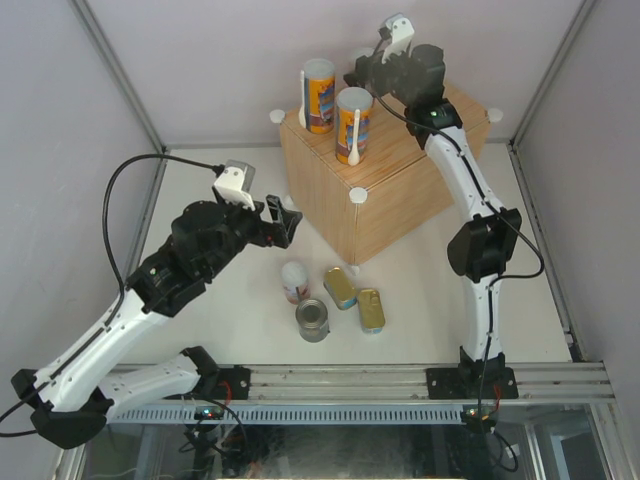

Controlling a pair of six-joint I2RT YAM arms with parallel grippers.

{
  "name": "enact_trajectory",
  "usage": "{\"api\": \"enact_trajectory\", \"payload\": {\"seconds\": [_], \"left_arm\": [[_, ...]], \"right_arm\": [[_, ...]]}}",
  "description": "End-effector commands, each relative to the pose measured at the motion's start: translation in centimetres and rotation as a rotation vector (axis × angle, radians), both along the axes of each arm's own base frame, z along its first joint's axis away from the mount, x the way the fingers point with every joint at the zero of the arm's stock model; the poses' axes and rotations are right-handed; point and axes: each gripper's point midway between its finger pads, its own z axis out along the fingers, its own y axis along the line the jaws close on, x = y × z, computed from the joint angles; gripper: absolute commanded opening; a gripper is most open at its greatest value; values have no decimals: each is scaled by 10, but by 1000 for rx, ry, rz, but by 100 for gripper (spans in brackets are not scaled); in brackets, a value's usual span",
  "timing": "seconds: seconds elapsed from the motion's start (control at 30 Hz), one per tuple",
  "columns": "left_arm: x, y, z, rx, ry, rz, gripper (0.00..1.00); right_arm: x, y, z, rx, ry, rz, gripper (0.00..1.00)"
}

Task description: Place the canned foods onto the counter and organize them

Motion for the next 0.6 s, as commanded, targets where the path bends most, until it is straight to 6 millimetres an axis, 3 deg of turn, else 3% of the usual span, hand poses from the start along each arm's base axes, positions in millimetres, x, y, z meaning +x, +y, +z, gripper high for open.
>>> {"api": "enact_trajectory", "payload": {"seconds": [0.0,0.57], "left_arm": [[-4,1,0,-24,-7,-11,92],[-6,1,-2,-21,-7,-20,92]], "right_arm": [[-28,-9,76,61,-147,-3,89],[-44,-18,108,143,-185,21,90]]}}
